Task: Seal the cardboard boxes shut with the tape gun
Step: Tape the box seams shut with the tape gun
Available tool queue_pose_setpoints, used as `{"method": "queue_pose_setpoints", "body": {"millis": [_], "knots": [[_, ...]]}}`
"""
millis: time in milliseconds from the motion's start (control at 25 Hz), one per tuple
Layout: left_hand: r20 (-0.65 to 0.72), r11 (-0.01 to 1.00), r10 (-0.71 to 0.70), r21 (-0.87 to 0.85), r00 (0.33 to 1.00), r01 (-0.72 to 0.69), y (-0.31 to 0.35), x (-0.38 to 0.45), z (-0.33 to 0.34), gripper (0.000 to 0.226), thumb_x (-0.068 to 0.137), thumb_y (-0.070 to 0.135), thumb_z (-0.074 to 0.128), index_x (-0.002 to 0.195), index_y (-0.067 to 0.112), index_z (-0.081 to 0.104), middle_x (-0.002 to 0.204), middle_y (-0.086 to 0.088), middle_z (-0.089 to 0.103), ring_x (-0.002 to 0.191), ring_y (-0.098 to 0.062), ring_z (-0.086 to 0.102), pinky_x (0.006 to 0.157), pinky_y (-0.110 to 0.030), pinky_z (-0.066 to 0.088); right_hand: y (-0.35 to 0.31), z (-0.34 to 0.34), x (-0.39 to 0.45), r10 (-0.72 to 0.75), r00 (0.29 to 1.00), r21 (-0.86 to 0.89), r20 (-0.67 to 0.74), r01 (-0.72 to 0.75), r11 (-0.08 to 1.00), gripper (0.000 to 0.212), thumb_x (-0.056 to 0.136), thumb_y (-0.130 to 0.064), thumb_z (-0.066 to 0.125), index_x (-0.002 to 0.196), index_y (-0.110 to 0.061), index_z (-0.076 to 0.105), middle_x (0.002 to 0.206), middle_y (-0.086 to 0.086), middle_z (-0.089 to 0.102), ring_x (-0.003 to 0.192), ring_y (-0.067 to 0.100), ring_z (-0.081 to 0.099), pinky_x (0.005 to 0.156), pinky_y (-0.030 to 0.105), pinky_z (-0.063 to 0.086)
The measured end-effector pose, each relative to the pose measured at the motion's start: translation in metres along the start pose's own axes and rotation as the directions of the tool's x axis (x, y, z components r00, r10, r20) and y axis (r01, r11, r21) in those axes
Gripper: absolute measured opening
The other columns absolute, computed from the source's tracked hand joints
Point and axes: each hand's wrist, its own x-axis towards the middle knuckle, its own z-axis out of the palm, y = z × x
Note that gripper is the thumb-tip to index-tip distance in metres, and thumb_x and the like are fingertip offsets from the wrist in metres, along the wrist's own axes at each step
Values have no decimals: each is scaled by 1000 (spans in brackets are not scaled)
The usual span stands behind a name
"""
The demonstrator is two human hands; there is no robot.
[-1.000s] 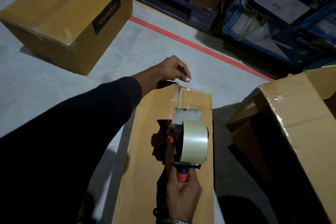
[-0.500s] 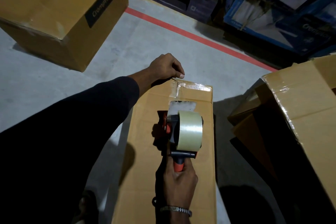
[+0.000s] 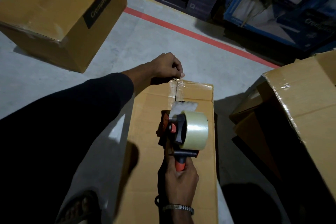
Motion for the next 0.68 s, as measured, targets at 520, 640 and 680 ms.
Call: {"method": "queue_pose_setpoints", "body": {"millis": [520,640,680], "knots": [[-215,994,-11,101,976,33,-14,-29,33,27,81,64,77,95,42,83,90,18,79,84,0,69,70,-27,52,-28,-11,-2,-31,987,-344,160,86,935,29,98,-44,61,118,-22,59,96,7,69,87,29,67,72,32,53],[-216,992,-32,109,976,56,-13,-29,32,26,82,63,75,96,42,83,89,17,79,84,-2,69,67,-26,48,-31,-17,-9,-44,983,-396,177,112,911,33,98,-44,59,121,-20,57,102,12,71,96,35,68,75,37,56],[-217,992,-34,111,975,60,-13,-28,32,26,82,63,75,95,42,83,89,17,79,85,-3,69,66,-26,47,-30,-19,-12,-32,983,-411,182,105,906,33,98,-44,59,122,-21,57,102,12,71,97,36,68,75,37,55]]}}
